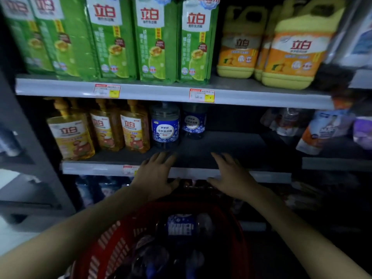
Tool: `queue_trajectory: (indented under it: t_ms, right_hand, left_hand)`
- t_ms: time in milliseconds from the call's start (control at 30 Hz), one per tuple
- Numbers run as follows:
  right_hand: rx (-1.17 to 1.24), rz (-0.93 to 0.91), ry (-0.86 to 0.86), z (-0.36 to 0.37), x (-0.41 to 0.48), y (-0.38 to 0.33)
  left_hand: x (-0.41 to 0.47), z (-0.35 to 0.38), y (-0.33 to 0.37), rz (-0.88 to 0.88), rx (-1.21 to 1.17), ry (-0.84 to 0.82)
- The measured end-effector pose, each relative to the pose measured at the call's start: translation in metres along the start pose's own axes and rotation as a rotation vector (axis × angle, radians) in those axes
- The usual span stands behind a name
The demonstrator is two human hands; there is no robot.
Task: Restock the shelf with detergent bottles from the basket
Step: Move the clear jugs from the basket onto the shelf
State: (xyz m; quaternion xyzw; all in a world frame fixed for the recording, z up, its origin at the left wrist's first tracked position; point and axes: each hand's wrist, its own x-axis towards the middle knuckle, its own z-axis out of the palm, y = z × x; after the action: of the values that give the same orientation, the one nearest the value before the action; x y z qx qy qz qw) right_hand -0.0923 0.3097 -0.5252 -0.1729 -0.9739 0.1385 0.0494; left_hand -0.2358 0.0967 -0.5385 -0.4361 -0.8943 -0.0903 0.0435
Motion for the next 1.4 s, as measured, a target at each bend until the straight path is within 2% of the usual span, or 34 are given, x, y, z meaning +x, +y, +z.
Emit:
queue_trajectory:
  t_ms: [167, 300, 567, 833, 1067, 1267, 1333, 1400]
  right_hand:
    - [0.003, -0.064, -0.184, 0.022, -0.046, -0.019]
    - [-0.028, -0.078, -0.382, 0.065, -0.068, -0.024]
    - [-0.128, -0.089, -0.538, 0.118, -0.069, -0.016]
    - [-0.348, -0.175, -0.54, 0.119, -0.075, -0.022]
    - [-0.37, -0.192, -0.559, 0.124, -0.084, -0.016]
    - [-0.355, -0.144, -0.759, 0.134, -0.099, 0.001]
    - [-0.343, -0.135, -0.807, 0.138, -0.104, 0.007]
    - [-0.331, -0.111, -0.835, 0.141, -0.108, 0.011]
  left_hand:
    - [-0.048, 0.021, -0.006, 0.085, -0.046, -0.011]
    - [-0.07, 0.061, -0.007, 0.123, 0.02, -0.141]
    - [-0.076, 0.129, -0.004, 0.165, 0.192, -0.388]
    - [-0.071, 0.17, -0.004, 0.188, 0.238, -0.382]
    - [-0.047, 0.184, 0.015, 0.226, 0.191, -0.39]
    - [-0.025, 0.193, 0.055, 0.332, 0.054, -0.35]
    - [-0.02, 0.192, 0.069, 0.359, 0.067, -0.339]
    - [-0.015, 0.189, 0.084, 0.303, 0.135, -0.367]
